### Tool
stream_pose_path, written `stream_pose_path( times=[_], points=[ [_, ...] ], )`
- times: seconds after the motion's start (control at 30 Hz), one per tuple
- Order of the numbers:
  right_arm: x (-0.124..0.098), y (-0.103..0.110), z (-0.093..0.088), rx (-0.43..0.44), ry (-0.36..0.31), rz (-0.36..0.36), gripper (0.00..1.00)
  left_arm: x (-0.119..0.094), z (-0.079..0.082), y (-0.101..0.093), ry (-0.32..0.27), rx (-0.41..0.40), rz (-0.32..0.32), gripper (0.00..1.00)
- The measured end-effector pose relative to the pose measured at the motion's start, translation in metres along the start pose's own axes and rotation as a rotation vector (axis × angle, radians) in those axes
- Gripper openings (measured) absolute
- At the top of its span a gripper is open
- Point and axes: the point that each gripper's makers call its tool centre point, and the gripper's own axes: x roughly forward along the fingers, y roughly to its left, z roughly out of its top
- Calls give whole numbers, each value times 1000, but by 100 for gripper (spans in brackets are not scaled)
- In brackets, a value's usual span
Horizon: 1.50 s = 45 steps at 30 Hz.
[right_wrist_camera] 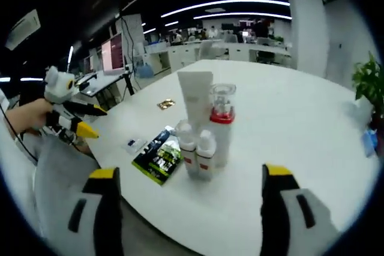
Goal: Arrange the skincare products in the storage area until every visible bottle or jar stands upright without overlapping.
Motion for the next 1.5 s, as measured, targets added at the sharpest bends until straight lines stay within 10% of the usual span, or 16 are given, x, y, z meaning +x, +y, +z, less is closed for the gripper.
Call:
stream_pose_path(
  times=[0.83,1.5],
  points=[
    [-7,-16,-4,59,-21,-39,99,-1,1,10,20,-14,29,92],
    [7,-27,-11,81,14,-48,99,37,27,39,64,38,39,91]
  ],
)
